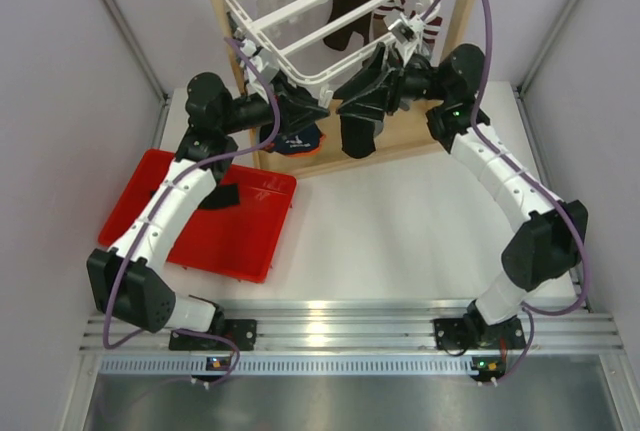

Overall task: Clip the socks to the hanger
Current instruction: Open the clamp at the hanger.

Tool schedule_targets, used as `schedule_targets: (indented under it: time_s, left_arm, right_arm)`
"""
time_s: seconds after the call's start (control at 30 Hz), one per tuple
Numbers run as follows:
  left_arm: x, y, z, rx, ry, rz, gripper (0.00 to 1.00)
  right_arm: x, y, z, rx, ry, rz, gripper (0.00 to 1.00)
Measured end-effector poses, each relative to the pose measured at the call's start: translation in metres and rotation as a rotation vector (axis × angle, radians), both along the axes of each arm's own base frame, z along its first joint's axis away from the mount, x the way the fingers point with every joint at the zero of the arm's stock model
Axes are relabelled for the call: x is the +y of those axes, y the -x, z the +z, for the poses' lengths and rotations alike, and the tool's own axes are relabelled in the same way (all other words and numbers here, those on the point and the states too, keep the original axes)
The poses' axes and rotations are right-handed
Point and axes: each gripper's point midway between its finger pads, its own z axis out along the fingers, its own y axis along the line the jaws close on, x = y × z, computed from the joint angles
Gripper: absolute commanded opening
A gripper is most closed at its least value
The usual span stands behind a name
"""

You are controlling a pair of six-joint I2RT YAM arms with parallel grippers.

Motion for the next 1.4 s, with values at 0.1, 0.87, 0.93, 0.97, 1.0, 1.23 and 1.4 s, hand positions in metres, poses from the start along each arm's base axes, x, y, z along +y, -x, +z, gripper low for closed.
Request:
schedule_targets:
  time_s: [0.1, 0.87, 0.93, 0.97, 1.0, 1.23, 1.4]
  left_arm:
    - [-0.001, 0.0, -0.001, 0.003, -0.003, -0.011, 0.0]
    - [-0.005, -0.007, -0.016, 0.039, -0.022, -0.072, 0.0]
    - [-0.005, -0.007, -0.015, 0.039, -0.022, -0.075, 0.0]
    - [-0.005, -0.006, -0.015, 0.038, -0.024, -0.076, 0.0]
    - [-0.005, -0.006, -0.014, 0.038, -0.026, -0.077, 0.0]
    - [-0.004, -0.003, -0.014, 0.027, -0.039, -0.093, 0.0]
    - [-0.004, -0.005, -0.018, 0.031, -0.048, -0.083, 0.06]
  right_arm:
    - [0.003, 0.006, 0.004, -0.032, -0.012, 0.02, 0.49]
    - [0.014, -0.024, -0.015, 0.011, -0.076, -0.082, 0.61]
    - [0.014, -0.024, -0.012, 0.006, -0.087, -0.087, 0.59]
    - [0.014, -0.025, -0.012, 0.004, -0.091, -0.089, 0.58]
    - [0.014, -0.026, -0.011, 0.006, -0.094, -0.092, 0.58]
    - [0.018, -0.027, -0.011, 0.014, -0.103, -0.099, 0.45]
    - [0.023, -0.029, -0.008, 0.03, -0.113, -0.11, 0.14]
